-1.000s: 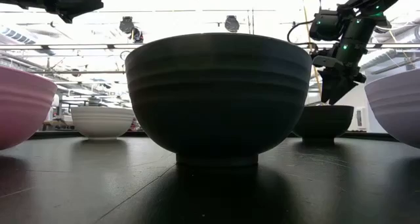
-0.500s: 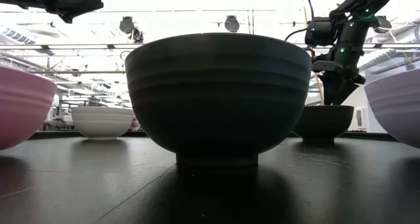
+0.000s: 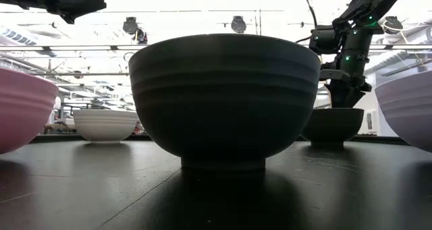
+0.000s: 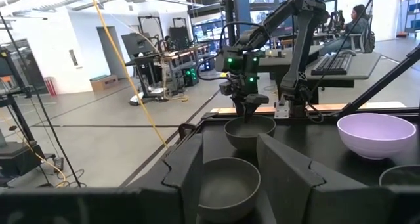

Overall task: Nest bowls inside each other
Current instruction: Stack the top right black bowl on top of the bottom black bowl

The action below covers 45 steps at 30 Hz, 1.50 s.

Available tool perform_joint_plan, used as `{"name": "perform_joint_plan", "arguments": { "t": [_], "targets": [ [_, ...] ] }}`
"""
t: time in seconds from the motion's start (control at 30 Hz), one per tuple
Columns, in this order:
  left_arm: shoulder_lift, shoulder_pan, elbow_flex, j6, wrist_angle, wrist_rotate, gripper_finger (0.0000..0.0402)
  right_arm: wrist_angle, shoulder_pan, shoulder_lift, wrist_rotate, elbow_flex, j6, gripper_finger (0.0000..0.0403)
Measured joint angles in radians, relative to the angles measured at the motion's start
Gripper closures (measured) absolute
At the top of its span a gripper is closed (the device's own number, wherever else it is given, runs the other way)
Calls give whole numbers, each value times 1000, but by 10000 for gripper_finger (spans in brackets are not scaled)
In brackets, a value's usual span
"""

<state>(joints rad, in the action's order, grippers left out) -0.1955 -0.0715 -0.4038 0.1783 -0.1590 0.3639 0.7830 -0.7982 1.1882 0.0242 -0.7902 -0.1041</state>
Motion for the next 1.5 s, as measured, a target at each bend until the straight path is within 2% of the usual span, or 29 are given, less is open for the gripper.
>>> {"name": "perform_joint_plan", "arguments": {
  "t": [0.53,0.9,1.33,1.5],
  "targets": [
    [0,0,0,-4,-4,-6,254,4,-1,9,6,0,12,313],
    [0,0,0,-4,-4,-6,254,-8,-1,113,15,-4,36,395],
    [0,0,0,-8,-12,-6,254,-65,2,77,60,-7,65,401],
    [0,0,0,-9,-16,-6,254,-64,27,69,143,-90,67,402]
  ]
}}
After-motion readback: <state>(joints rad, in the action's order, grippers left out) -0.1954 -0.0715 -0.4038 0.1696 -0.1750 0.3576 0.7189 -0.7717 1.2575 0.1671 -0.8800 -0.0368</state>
